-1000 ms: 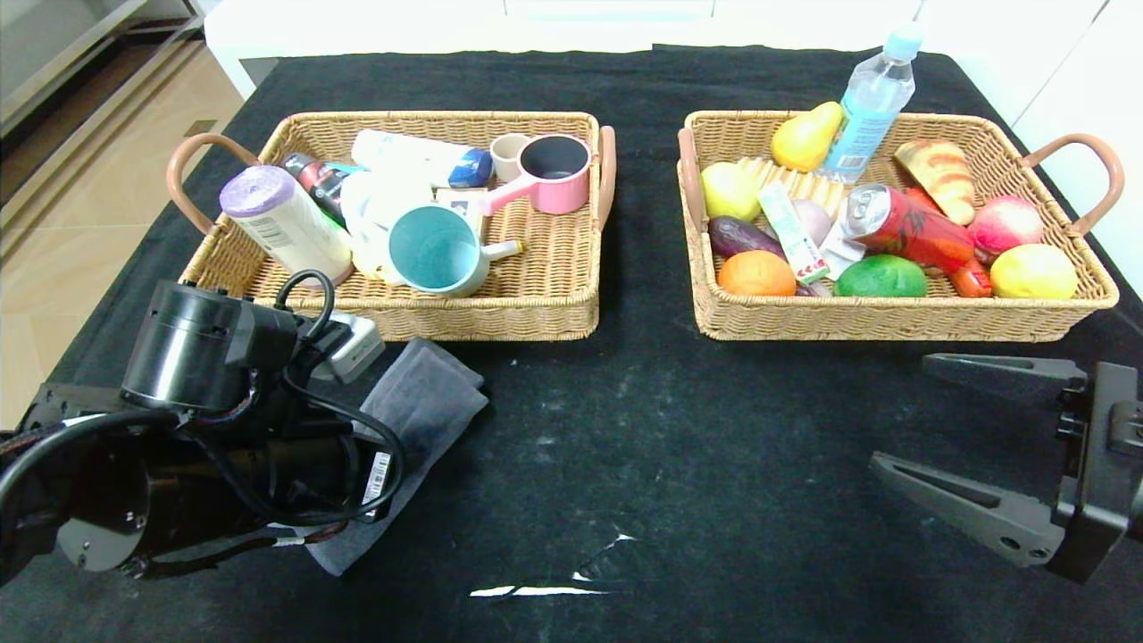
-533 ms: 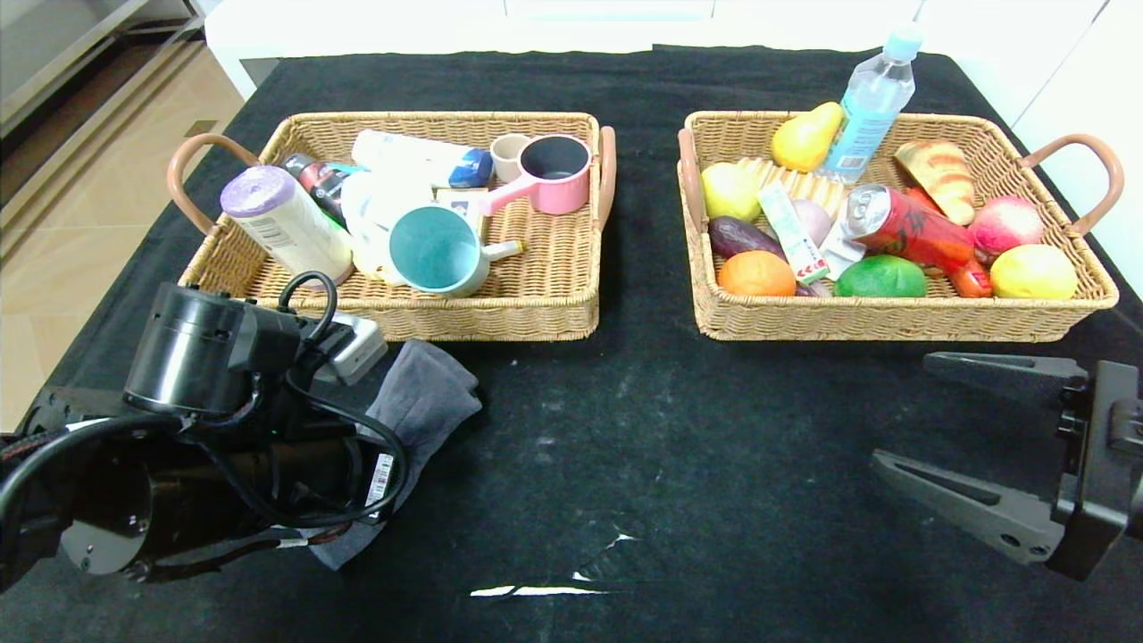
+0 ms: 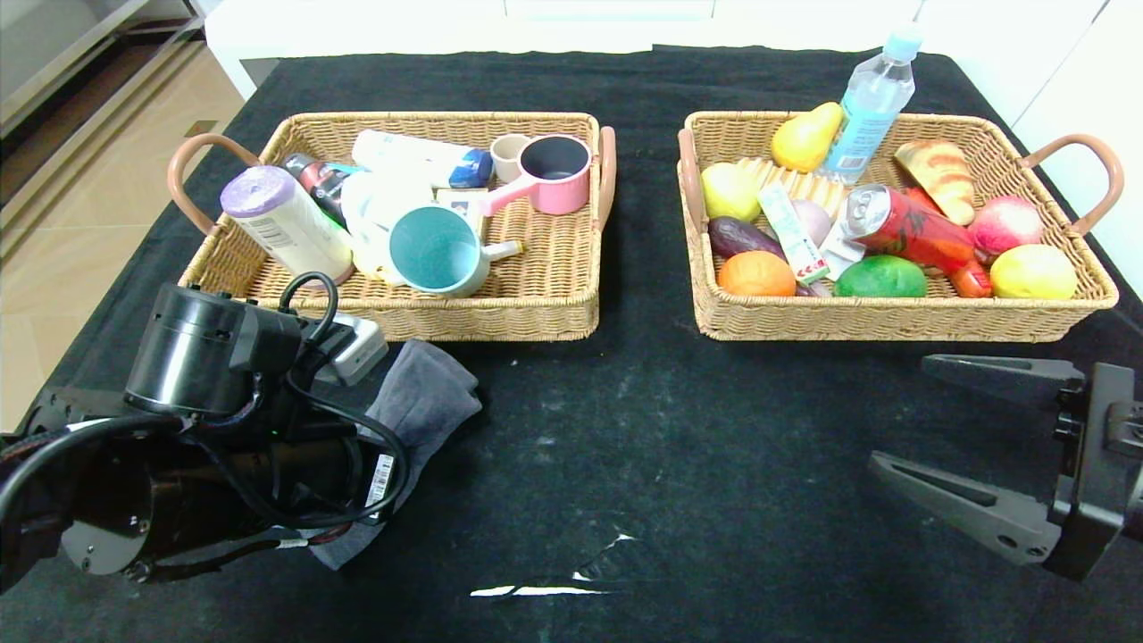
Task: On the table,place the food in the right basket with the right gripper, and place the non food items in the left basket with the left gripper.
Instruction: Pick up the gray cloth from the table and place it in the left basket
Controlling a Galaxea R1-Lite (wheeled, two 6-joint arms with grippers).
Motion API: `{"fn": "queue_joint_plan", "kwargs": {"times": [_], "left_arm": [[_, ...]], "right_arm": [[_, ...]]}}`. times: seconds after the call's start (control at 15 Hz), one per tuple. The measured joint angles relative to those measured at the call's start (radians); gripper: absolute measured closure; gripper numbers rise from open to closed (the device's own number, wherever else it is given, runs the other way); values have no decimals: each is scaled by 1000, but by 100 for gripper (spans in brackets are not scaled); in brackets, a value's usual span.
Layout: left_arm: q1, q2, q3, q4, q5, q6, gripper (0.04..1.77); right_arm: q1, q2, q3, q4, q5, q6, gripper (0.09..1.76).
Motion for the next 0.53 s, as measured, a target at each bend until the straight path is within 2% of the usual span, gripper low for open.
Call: {"fn": "queue_joint_plan", "kwargs": {"times": [0.27, 0.53], "left_arm": [[0, -20, -21, 20, 4, 6, 164], [0, -67, -117, 99, 5, 7, 164]], "right_arm": [[1, 0, 1, 0, 0, 0, 14], [1, 0, 1, 0, 0, 0, 14]]}}
